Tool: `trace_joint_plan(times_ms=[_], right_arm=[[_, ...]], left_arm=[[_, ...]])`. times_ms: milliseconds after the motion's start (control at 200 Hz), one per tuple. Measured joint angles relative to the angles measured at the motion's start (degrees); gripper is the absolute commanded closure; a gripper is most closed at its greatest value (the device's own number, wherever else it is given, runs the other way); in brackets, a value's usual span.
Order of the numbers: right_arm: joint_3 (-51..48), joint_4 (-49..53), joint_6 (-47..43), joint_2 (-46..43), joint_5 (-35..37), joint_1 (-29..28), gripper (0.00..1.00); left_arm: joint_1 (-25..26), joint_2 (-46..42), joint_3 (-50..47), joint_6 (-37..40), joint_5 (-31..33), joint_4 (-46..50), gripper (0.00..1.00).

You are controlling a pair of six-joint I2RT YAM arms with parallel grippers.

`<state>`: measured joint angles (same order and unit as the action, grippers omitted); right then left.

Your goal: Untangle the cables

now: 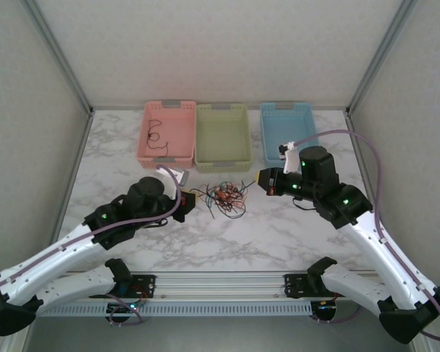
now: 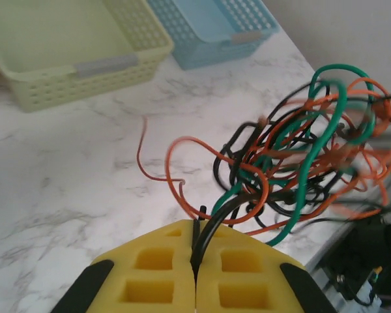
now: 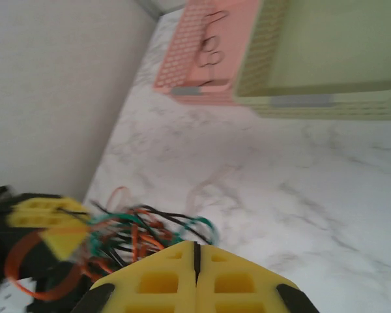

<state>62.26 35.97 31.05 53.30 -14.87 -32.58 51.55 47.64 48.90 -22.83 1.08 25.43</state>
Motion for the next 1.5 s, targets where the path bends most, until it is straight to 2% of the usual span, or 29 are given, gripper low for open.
trace_joint_plan(times_ms=[150, 305, 456, 876, 1101, 1302, 1502], right_arm=[[-2.0, 1.2, -1.8, -0.8, 1.5, 4.3, 1.00], [-5.4, 3.6, -3.4, -1.2, 8.6, 11.7, 1.00], [-8.1, 4.0, -4.5, 0.2, 10.7, 13.3, 1.00], [-12.0, -0.7, -4.7, 1.7, 5.1, 13.9, 1.00], [-11.8, -6.3, -0.2, 2.1, -2.3, 13.8, 1.00], [-4.1, -14.4, 4.3, 11.8, -2.1, 9.3, 1.00], [11.8, -24.2, 7.8, 31.4, 2.9, 3.4, 1.00]], left_arm=[[-2.6, -5.0, 0.2, -1.7, 1.6, 3.9, 1.00], [-7.3, -9.7, 0.7, -2.9, 7.8, 12.9, 1.00], [-8.3, -11.1, 2.3, -3.2, 12.0, 17.9, 1.00], [-8.5, -10.0, 2.2, -3.2, 12.1, 18.6, 1.00], [-8.5, -9.6, 1.4, -3.6, 12.8, 18.6, 1.00], [-8.9, -8.5, 1.1, -4.4, 14.8, 18.6, 1.00], [-9.0, -7.3, 1.1, -4.5, 16.0, 18.8, 1.00]])
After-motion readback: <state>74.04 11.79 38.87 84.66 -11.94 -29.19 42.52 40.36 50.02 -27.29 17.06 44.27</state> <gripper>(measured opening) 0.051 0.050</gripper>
